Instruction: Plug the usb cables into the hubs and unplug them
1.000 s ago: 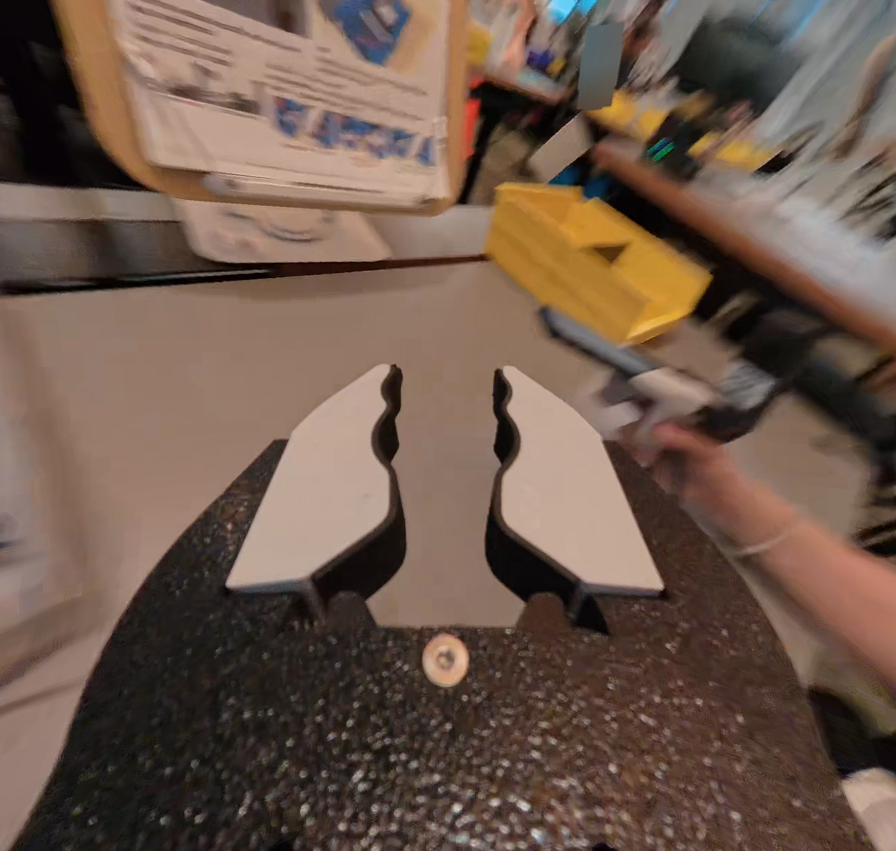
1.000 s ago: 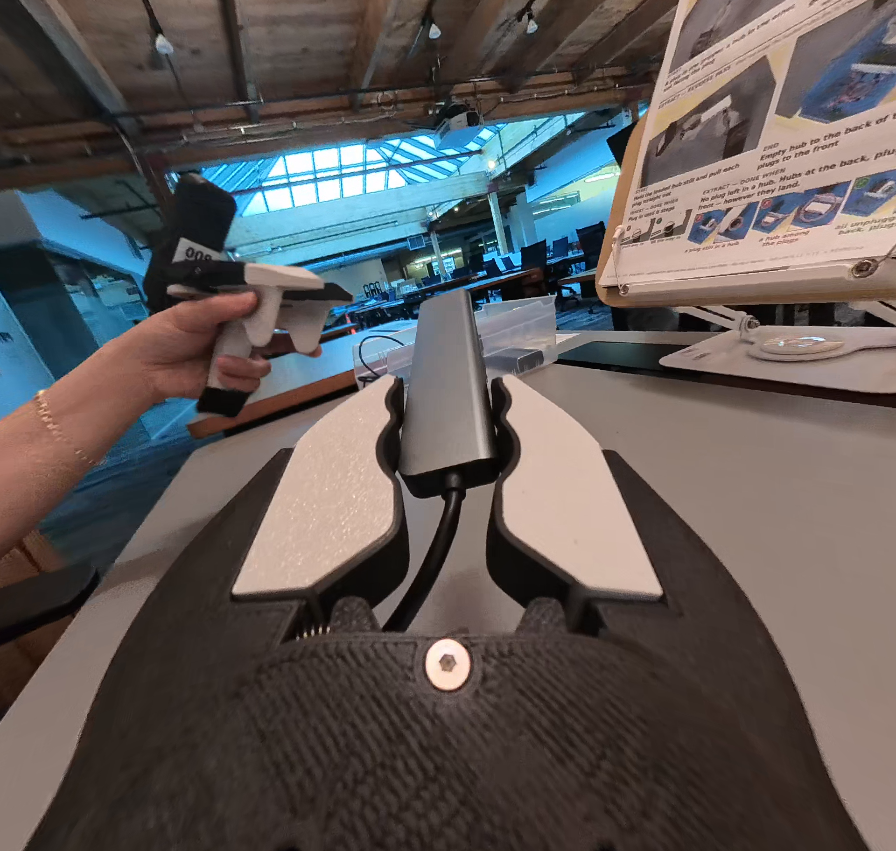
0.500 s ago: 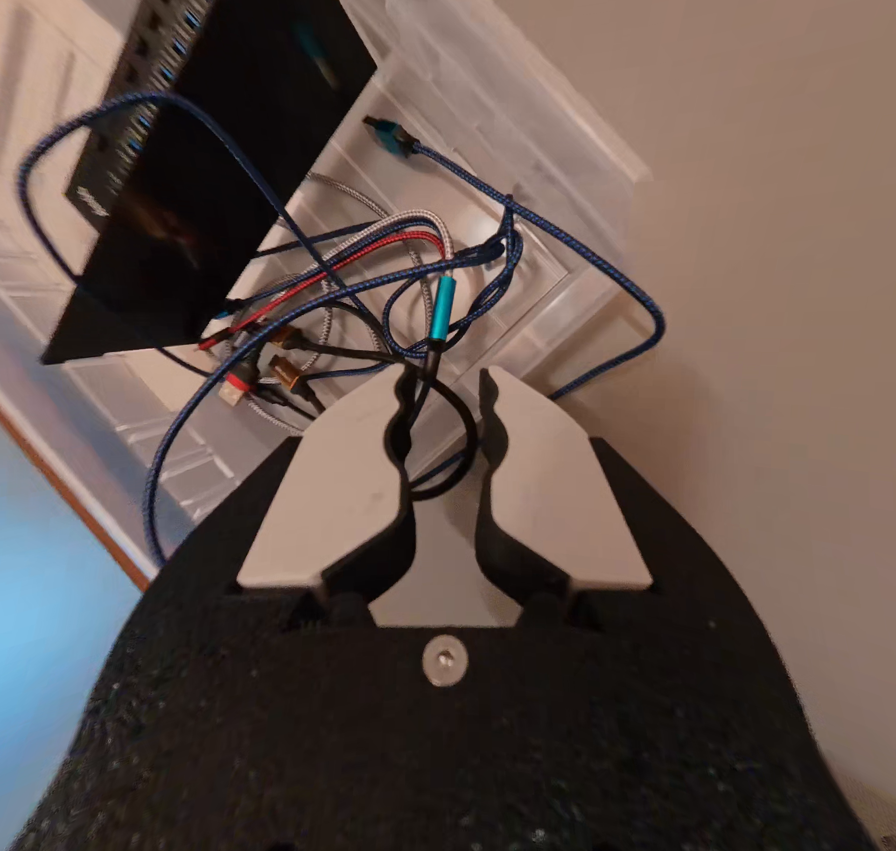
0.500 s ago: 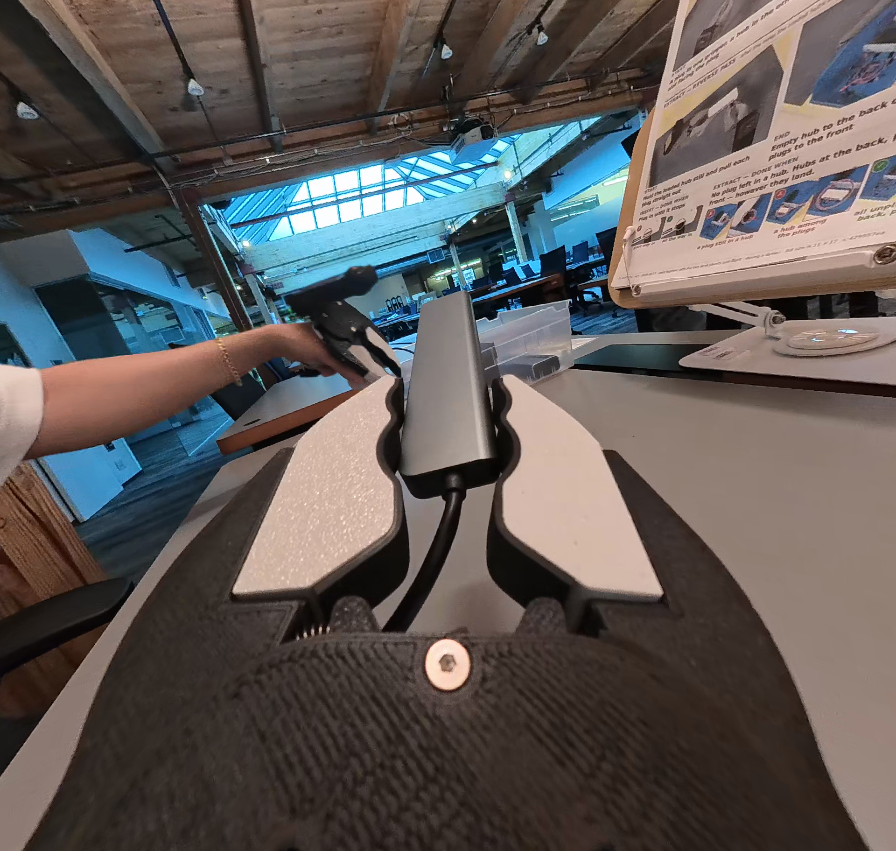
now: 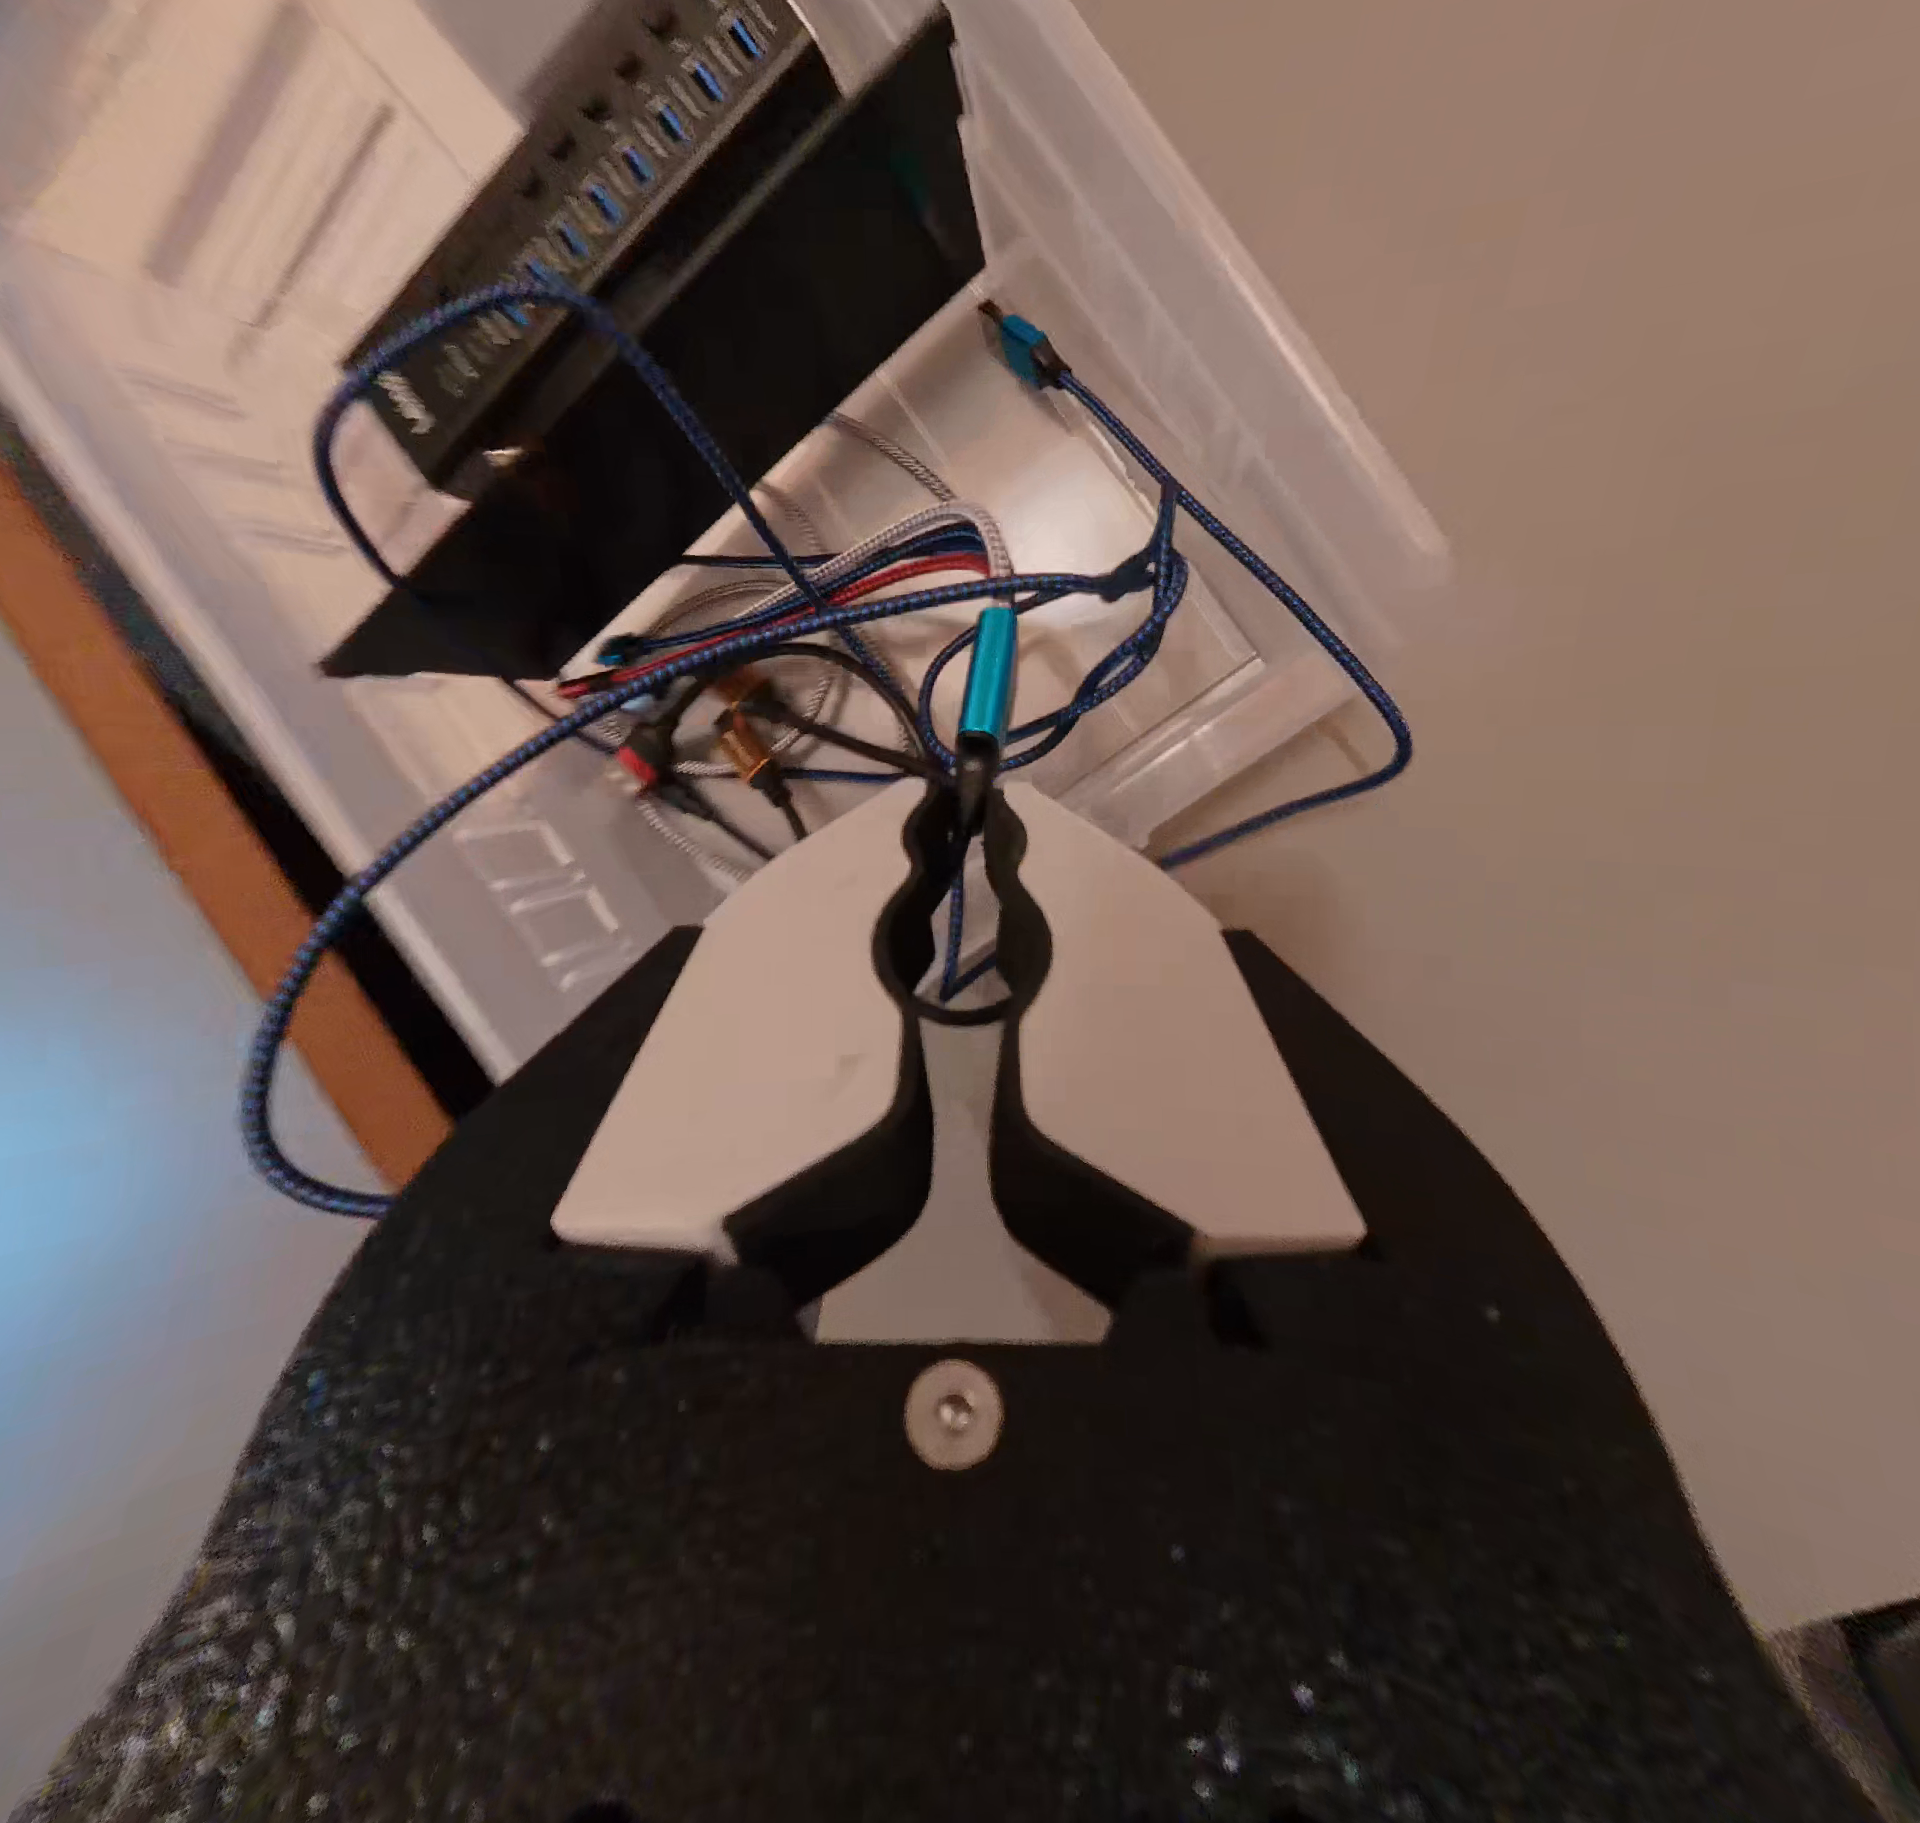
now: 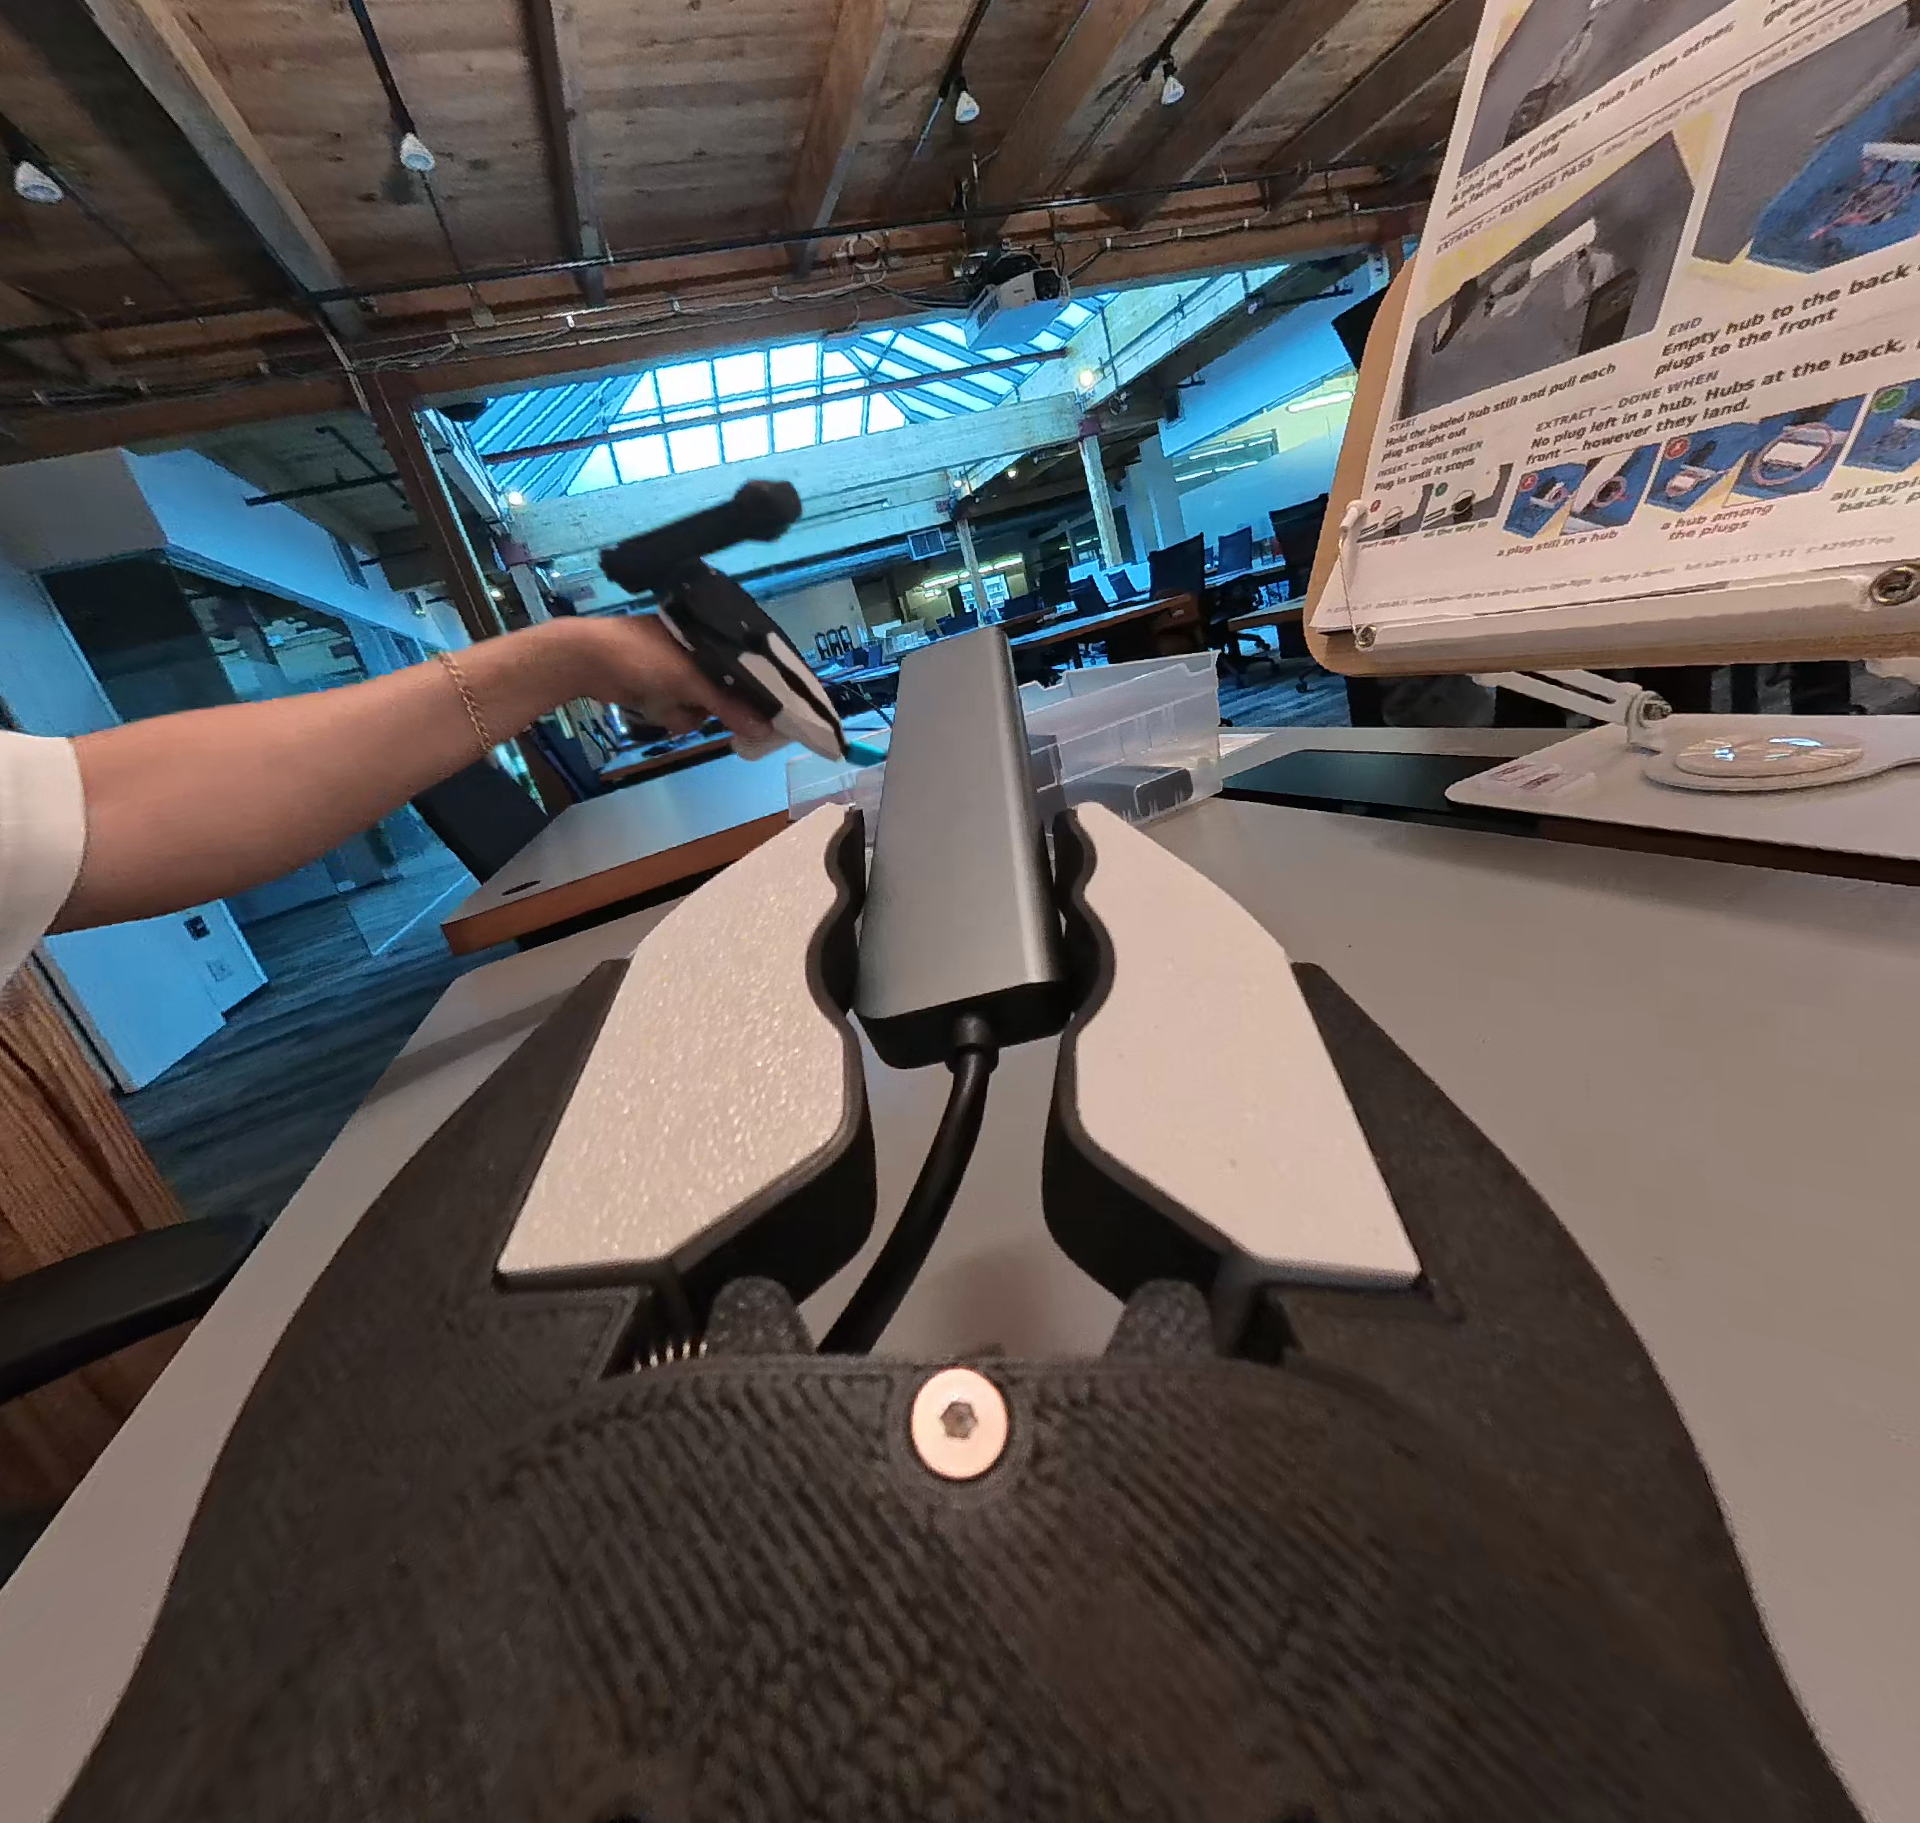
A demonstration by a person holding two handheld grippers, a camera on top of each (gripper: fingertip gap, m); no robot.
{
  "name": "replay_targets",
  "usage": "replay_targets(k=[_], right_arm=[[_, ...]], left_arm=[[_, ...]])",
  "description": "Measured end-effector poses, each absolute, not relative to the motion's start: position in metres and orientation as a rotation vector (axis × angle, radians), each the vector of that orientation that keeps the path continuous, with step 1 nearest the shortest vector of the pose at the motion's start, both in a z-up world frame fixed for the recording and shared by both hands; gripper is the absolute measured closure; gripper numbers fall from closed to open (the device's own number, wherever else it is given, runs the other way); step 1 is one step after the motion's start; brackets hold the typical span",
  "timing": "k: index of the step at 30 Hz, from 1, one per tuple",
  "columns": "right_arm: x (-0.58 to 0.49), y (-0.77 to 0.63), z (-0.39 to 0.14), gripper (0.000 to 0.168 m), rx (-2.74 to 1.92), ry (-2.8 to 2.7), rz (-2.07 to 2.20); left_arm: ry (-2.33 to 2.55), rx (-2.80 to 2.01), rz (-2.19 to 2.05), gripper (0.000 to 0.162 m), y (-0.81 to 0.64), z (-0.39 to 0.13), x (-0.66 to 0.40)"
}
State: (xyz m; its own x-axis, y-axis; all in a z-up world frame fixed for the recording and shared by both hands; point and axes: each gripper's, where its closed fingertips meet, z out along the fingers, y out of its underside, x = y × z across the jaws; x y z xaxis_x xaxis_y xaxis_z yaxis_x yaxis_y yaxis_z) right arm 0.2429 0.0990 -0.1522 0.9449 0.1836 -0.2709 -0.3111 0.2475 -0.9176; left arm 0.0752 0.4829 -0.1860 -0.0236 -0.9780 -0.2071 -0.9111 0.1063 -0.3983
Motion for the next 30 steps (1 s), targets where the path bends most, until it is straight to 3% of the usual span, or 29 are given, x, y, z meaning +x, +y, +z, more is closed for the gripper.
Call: replay_targets(k=[6, 11, 17, 26, 30], right_arm=[[0.241, 0.101, -0.153, 0.133, -1.291, 0.107, 0.343], [0.242, 0.100, -0.153, 0.133, -1.283, 0.111, 0.350], [0.239, 0.102, -0.154, 0.133, -1.302, 0.092, 0.336], [0.238, 0.102, -0.154, 0.133, -1.306, 0.085, 0.328], [0.236, 0.103, -0.155, 0.133, -1.317, 0.077, 0.325]], left_arm=[[1.850, -1.766, -0.038, 0.156, 0.496, -0.123, 0.059], [1.943, -1.654, 0.071, 0.155, 0.498, -0.142, 0.067], [1.869, -1.685, -0.095, 0.155, 0.489, -0.168, 0.100], [1.639, -1.627, -0.200, 0.156, 0.515, -0.105, 0.110], [1.791, -1.680, -0.282, 0.156, 0.499, -0.136, 0.094]])
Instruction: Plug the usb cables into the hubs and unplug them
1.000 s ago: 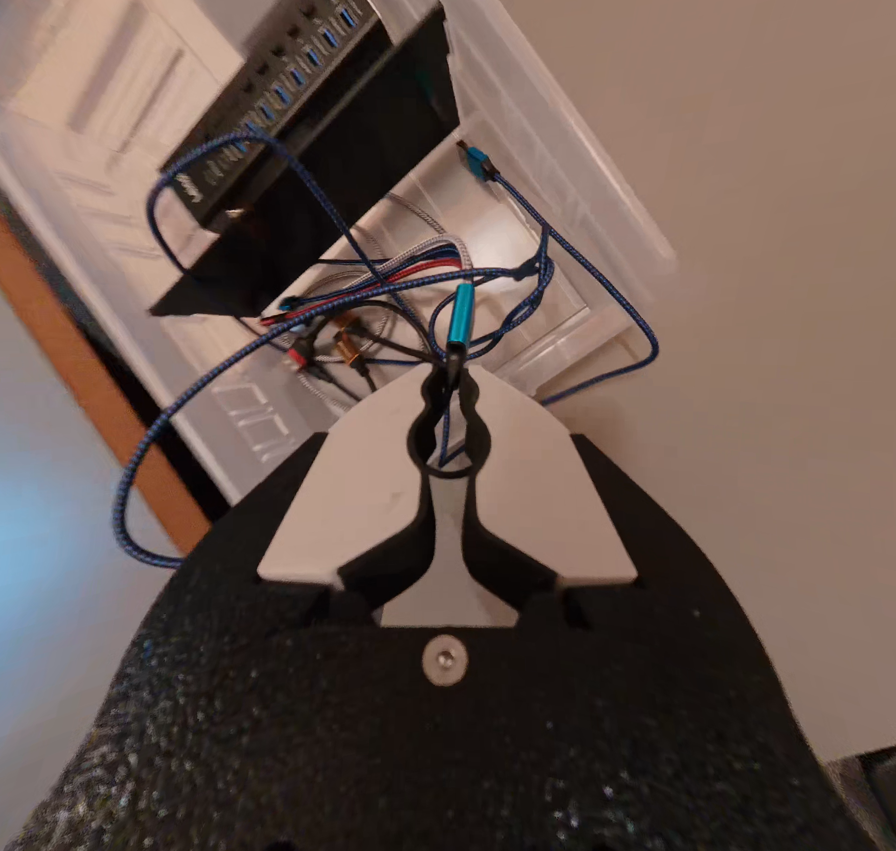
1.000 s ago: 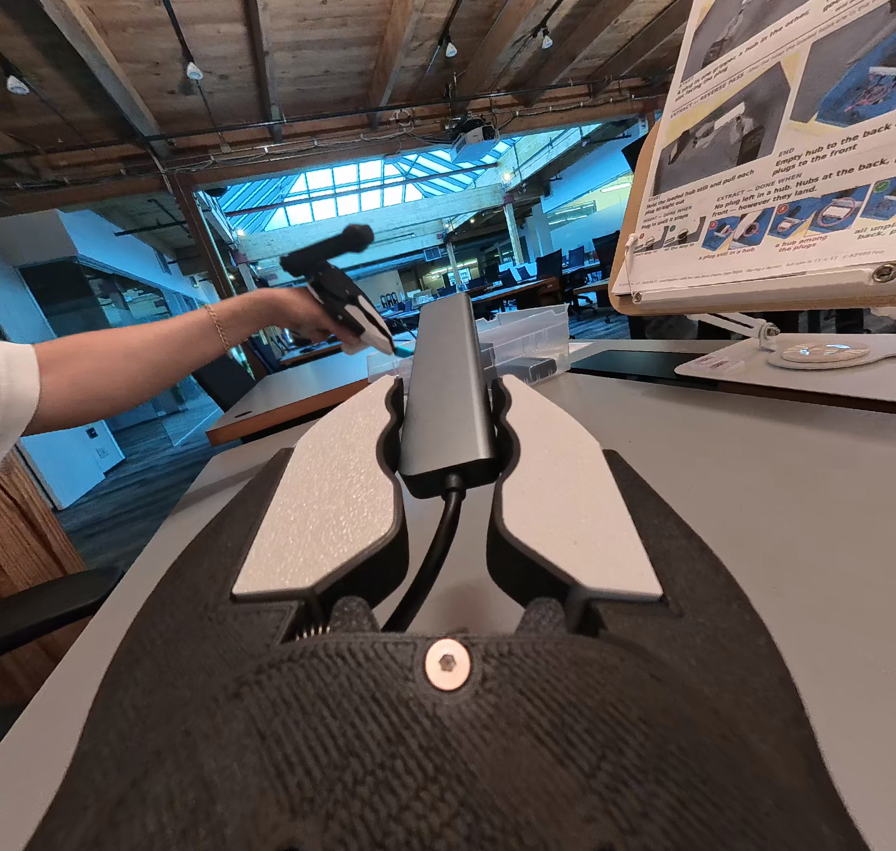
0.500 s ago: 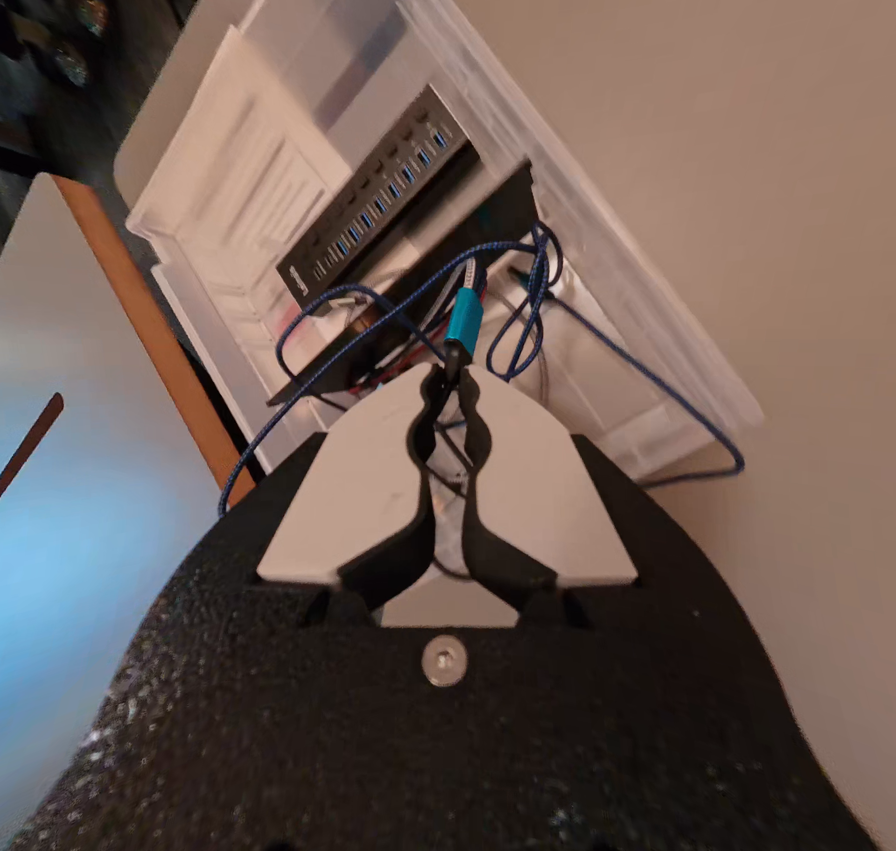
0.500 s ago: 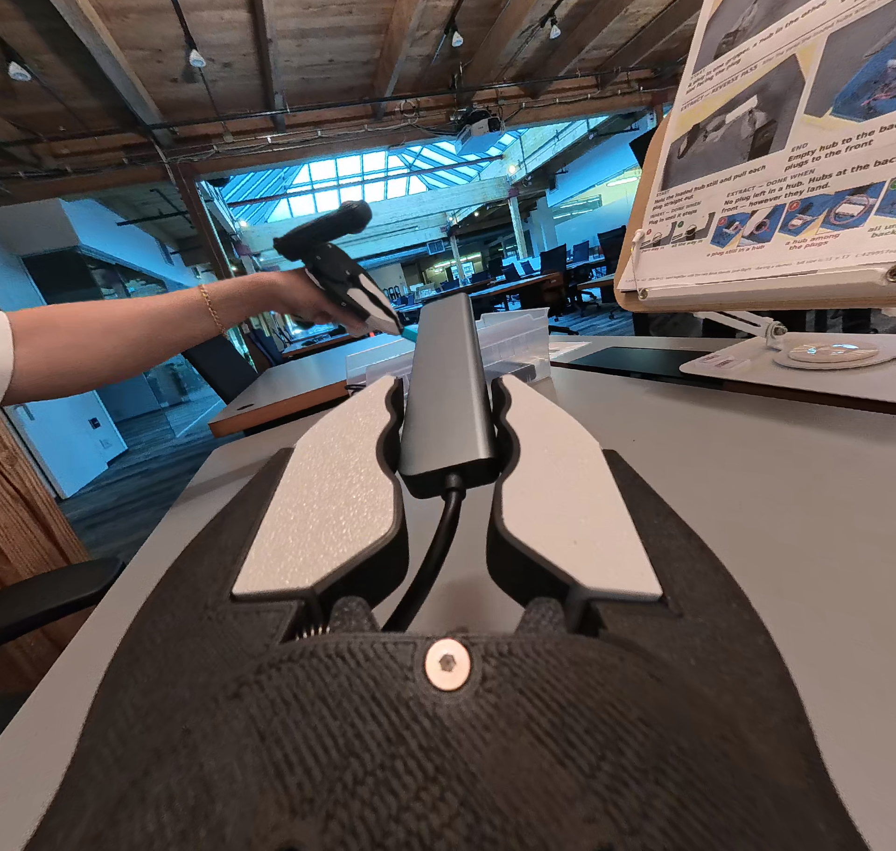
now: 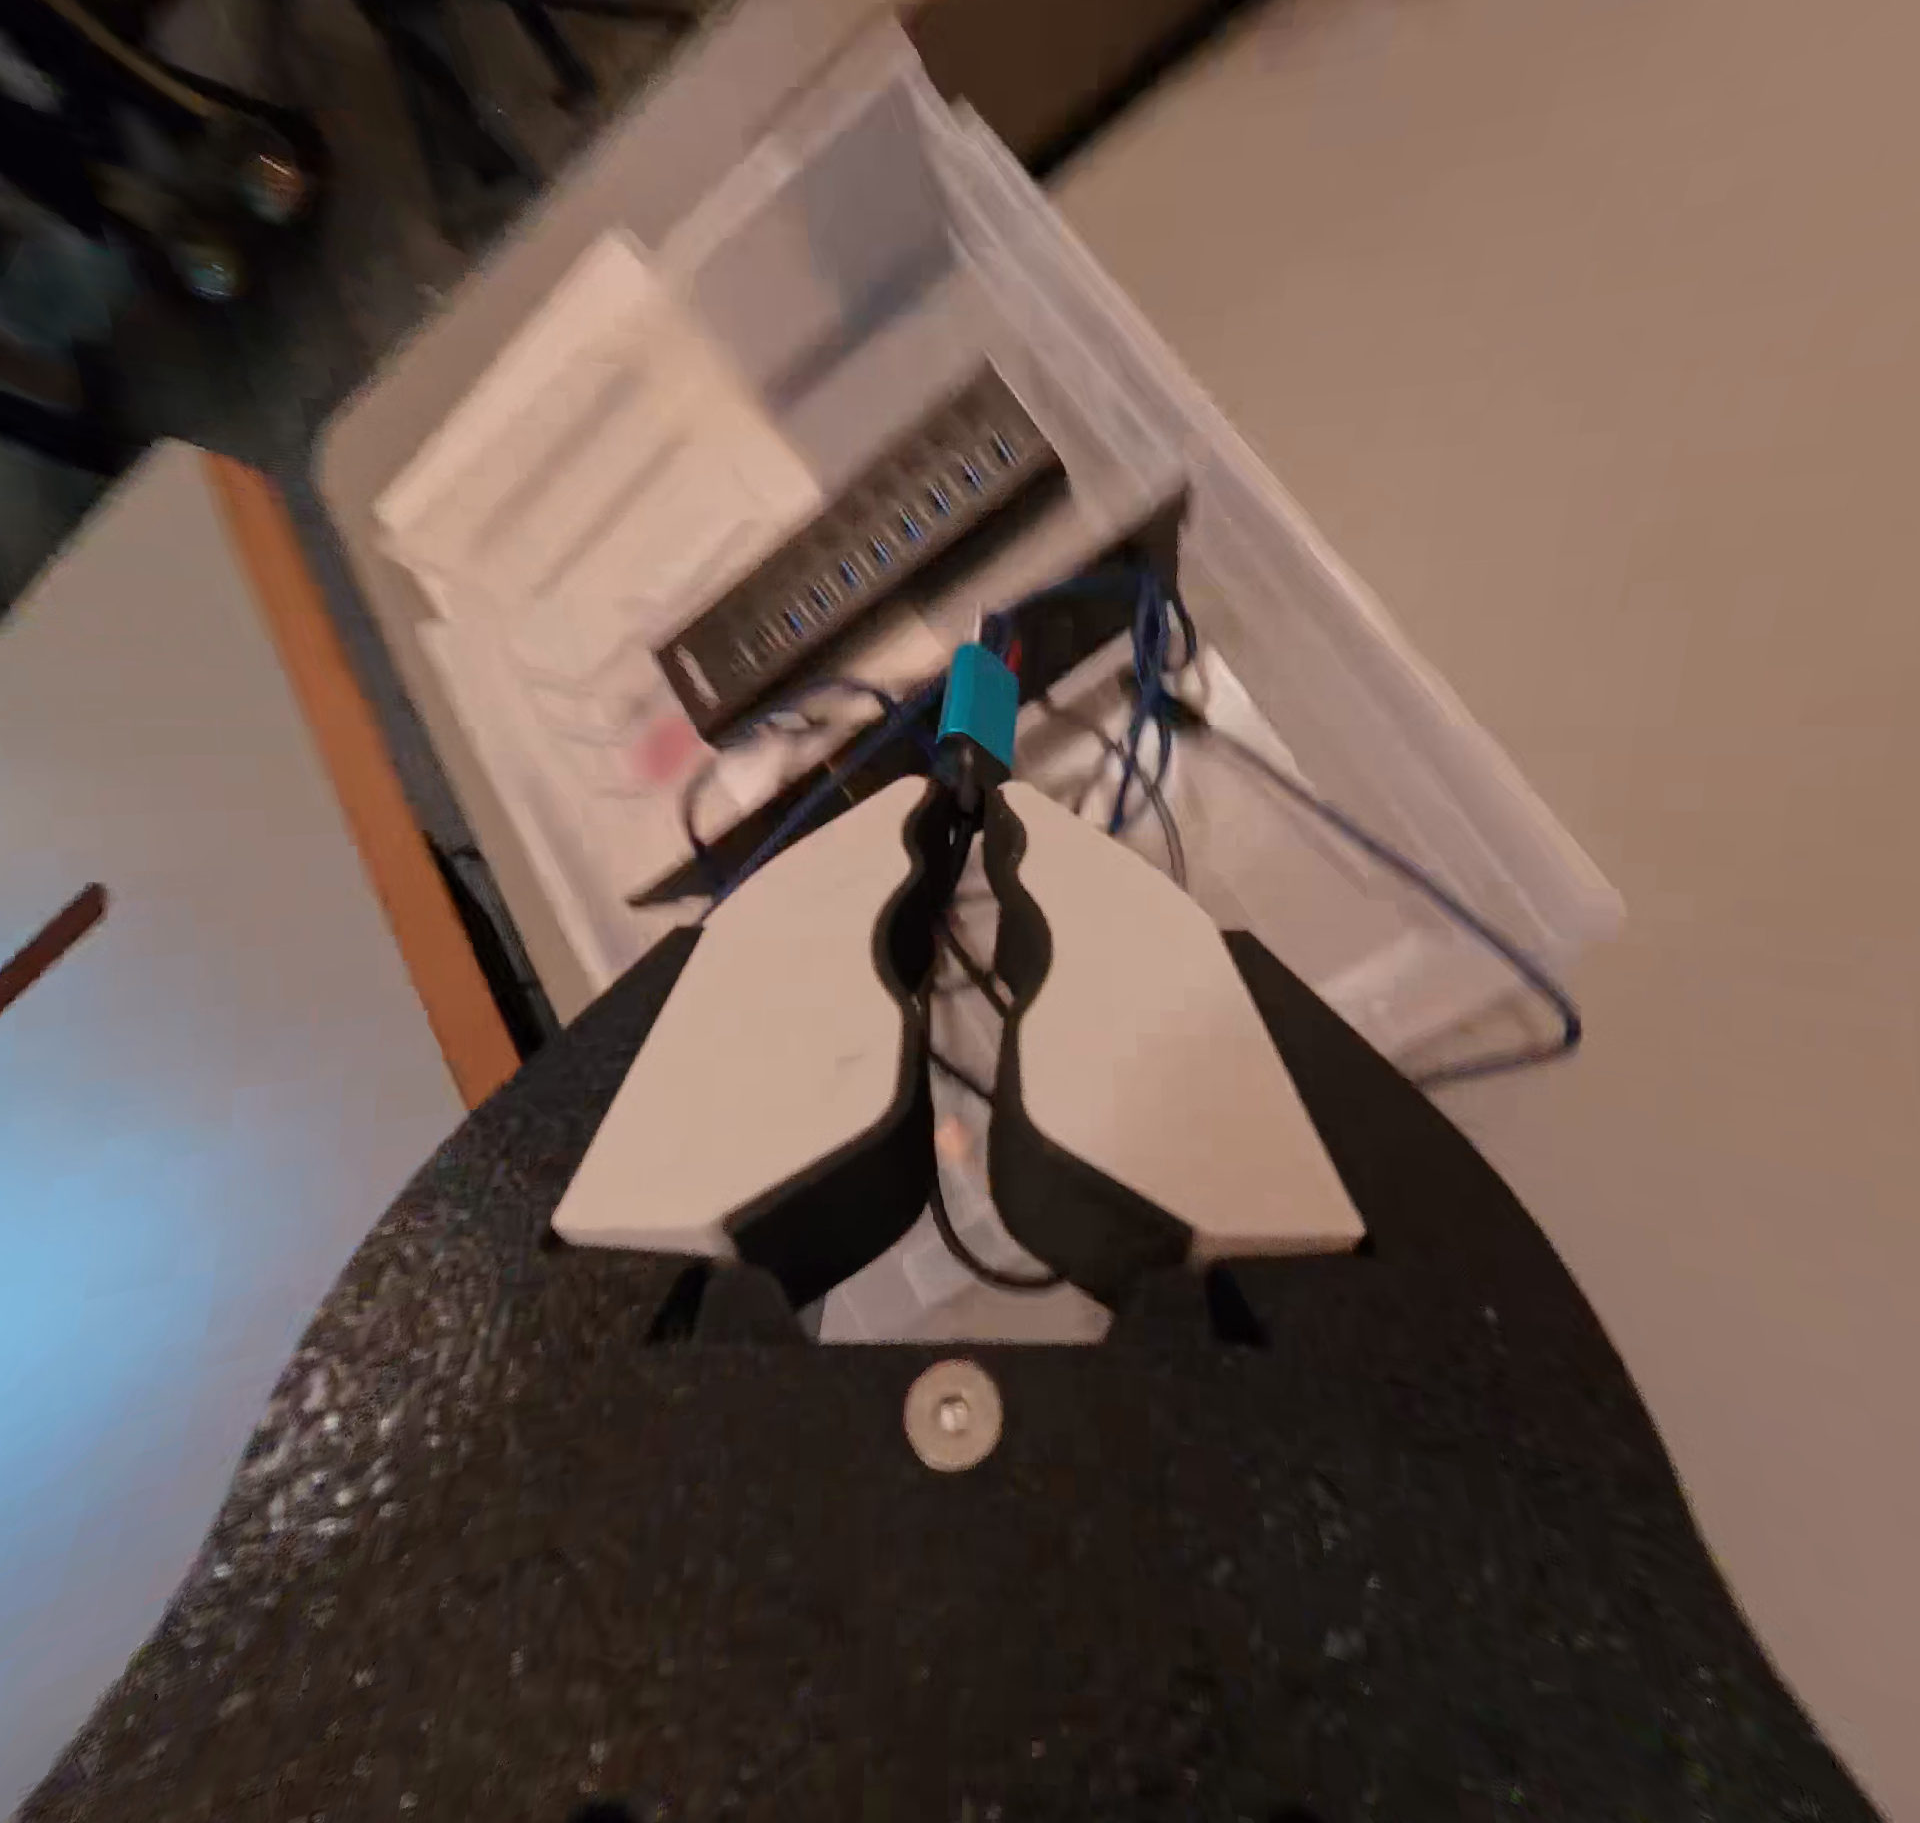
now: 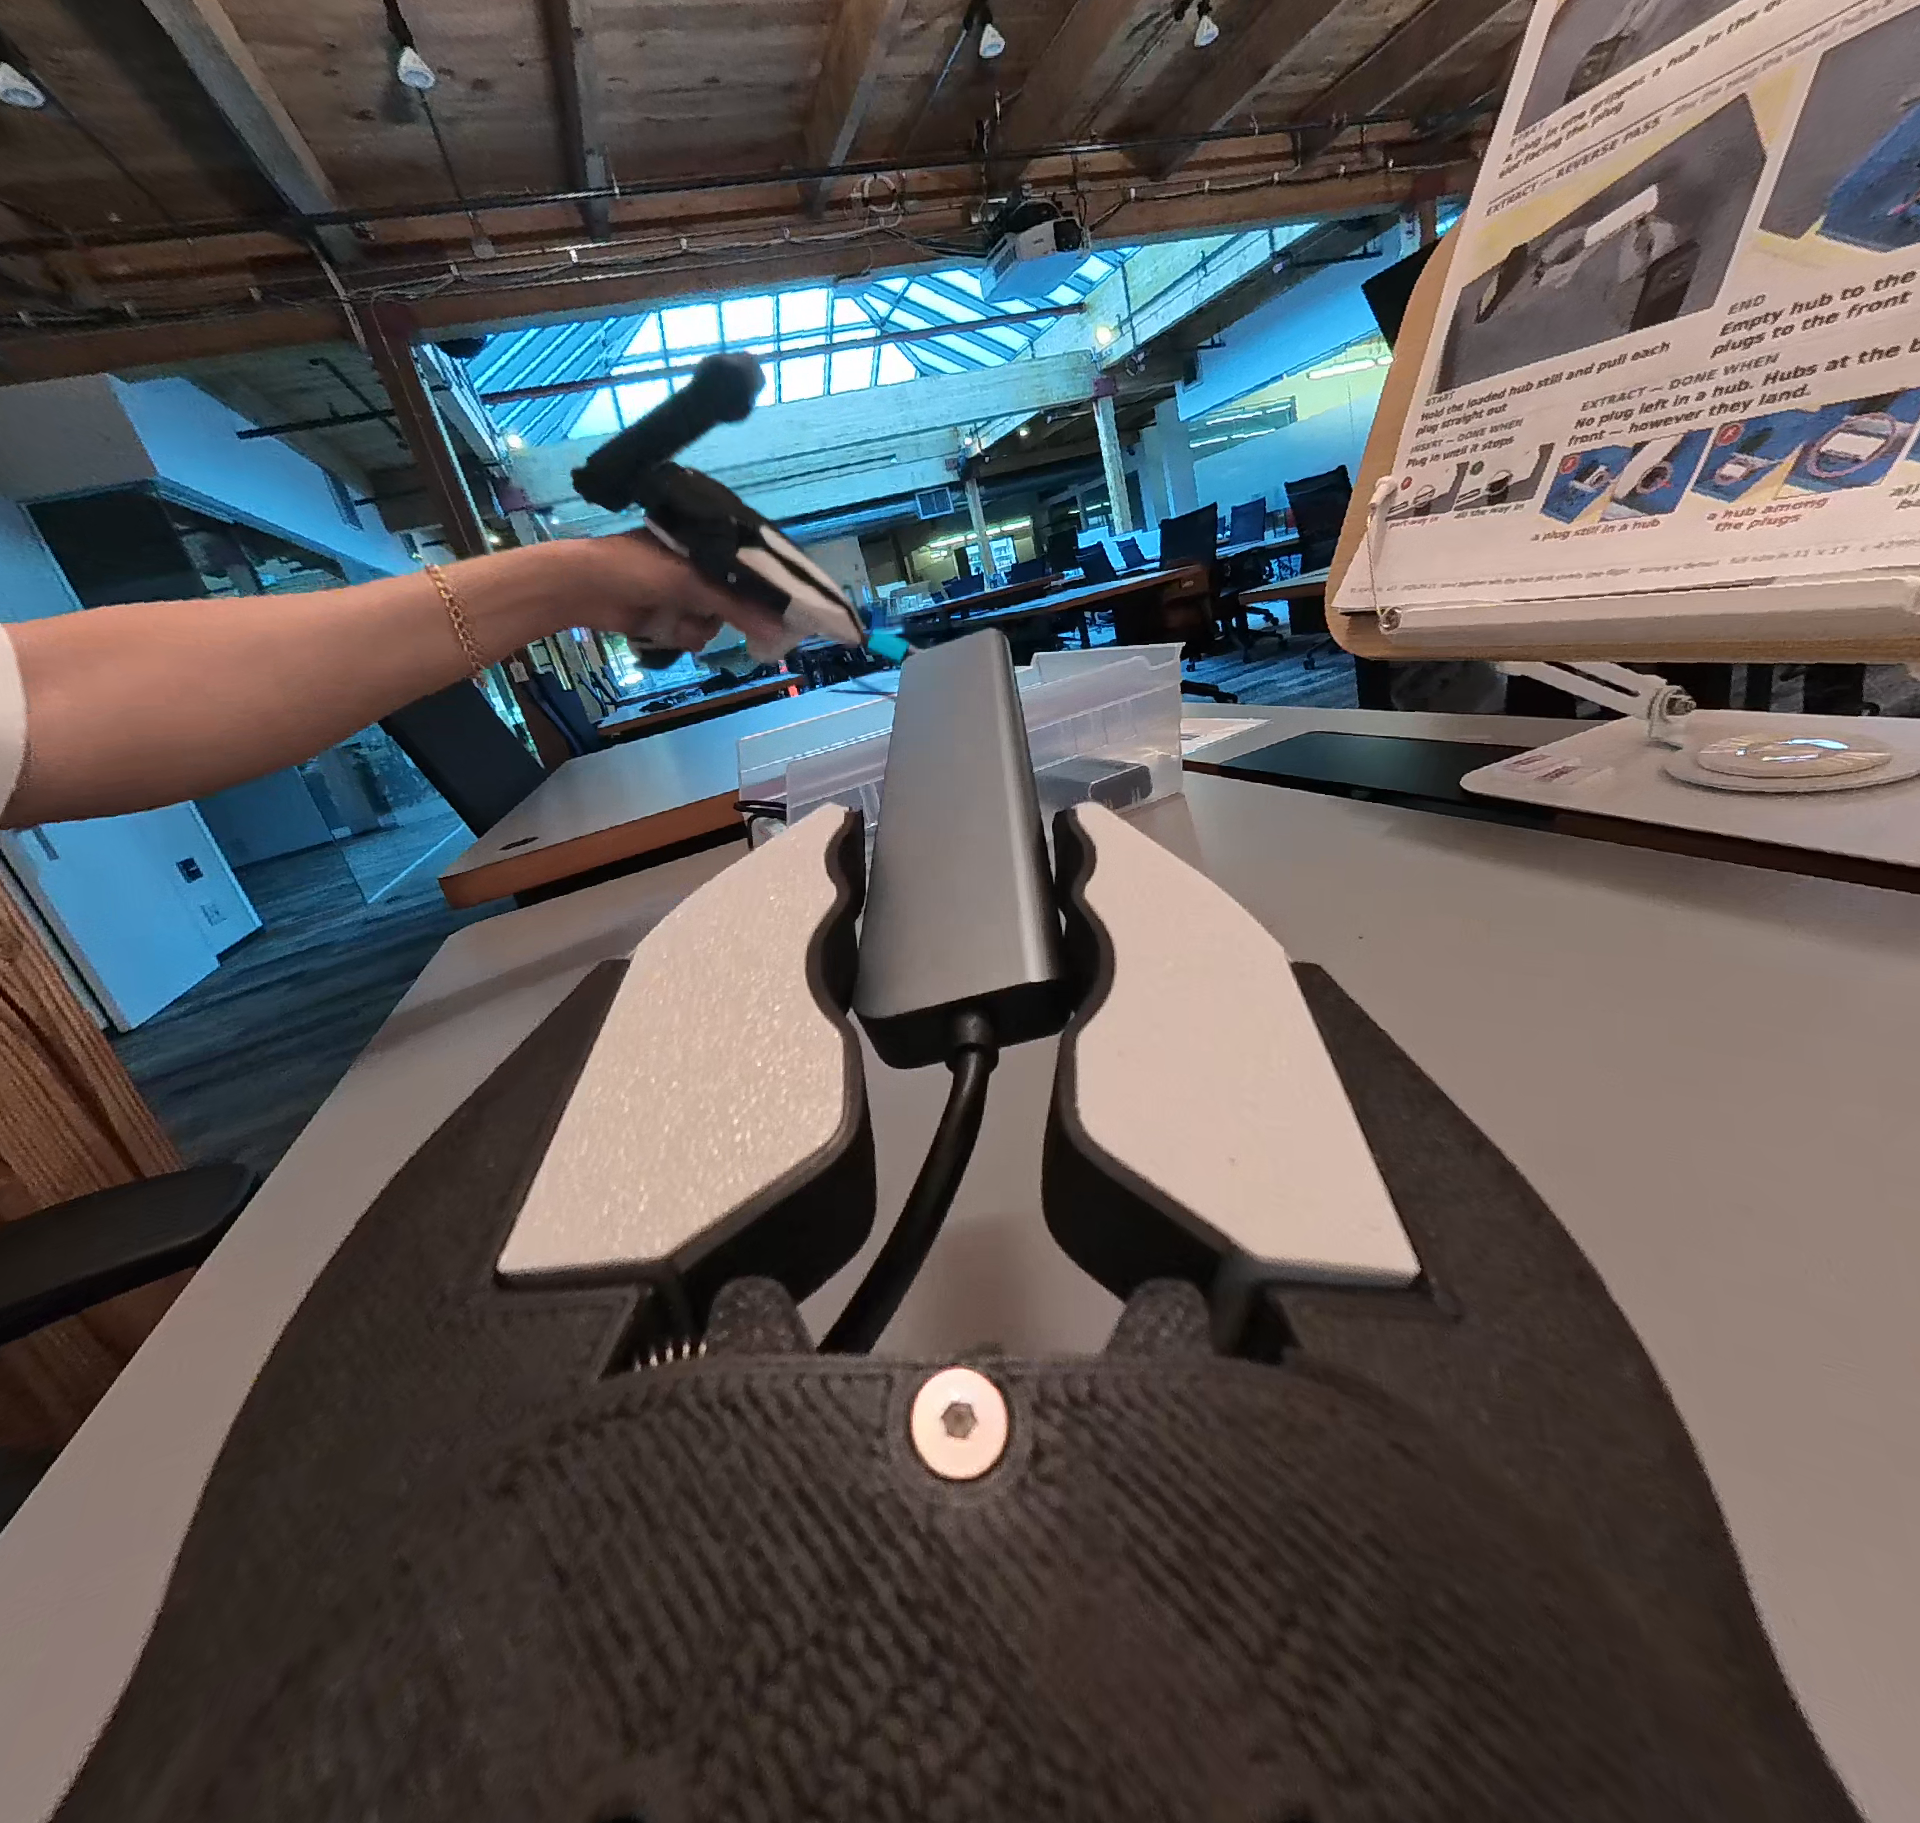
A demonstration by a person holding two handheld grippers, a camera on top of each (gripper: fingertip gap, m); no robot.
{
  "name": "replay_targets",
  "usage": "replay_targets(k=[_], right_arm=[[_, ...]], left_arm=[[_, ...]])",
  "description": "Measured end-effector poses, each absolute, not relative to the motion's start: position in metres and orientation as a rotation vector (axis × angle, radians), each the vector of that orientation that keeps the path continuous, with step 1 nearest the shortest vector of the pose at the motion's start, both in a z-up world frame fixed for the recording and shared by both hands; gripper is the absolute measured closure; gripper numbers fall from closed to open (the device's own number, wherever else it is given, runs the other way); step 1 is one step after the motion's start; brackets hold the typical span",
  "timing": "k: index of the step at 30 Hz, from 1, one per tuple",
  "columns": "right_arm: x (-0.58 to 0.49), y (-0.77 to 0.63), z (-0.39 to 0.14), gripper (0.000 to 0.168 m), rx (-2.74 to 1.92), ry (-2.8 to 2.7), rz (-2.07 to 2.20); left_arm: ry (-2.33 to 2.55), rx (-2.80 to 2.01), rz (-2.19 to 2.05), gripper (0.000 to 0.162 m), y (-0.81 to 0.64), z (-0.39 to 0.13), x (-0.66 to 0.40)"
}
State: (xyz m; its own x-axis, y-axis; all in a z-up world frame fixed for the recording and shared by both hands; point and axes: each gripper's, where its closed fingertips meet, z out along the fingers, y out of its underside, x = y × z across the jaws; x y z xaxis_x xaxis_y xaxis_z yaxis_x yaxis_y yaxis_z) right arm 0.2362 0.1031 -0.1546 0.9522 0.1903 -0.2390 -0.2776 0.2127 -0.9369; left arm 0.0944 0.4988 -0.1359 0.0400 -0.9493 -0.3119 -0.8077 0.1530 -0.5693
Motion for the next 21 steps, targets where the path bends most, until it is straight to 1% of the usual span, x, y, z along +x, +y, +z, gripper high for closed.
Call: replay_targets(k=[4, 7, 10, 14, 15, 18, 19, 21], right_arm=[[0.236, 0.104, -0.155, 0.133, -1.323, 0.075, 0.326], [0.235, 0.104, -0.155, 0.133, -1.323, 0.072, 0.317], [0.235, 0.103, -0.155, 0.133, -1.323, 0.067, 0.307], [0.234, 0.104, -0.155, 0.133, -1.331, 0.063, 0.309], [0.234, 0.105, -0.155, 0.133, -1.332, 0.062, 0.309], [0.233, 0.104, -0.155, 0.133, -1.330, 0.059, 0.306], [0.233, 0.104, -0.155, 0.133, -1.330, 0.059, 0.307], [0.234, 0.104, -0.155, 0.133, -1.330, 0.061, 0.309]], left_arm=[[2.027, -1.727, -0.096, 0.156, 0.488, -0.191, 0.062], [1.999, -1.766, -0.059, 0.156, 0.493, -0.201, 0.055], [1.906, -1.828, -0.117, 0.156, 0.495, -0.186, 0.054], [1.708, -1.755, -0.370, 0.156, 0.486, -0.129, 0.070], [1.710, -1.754, -0.325, 0.156, 0.489, -0.128, 0.066], [1.818, -1.722, -0.092, 0.155, 0.499, -0.148, 0.043], [1.796, -1.723, -0.098, 0.156, 0.500, -0.148, 0.041], [1.742, -1.743, -0.273, 0.156, 0.489, -0.139, 0.045]])
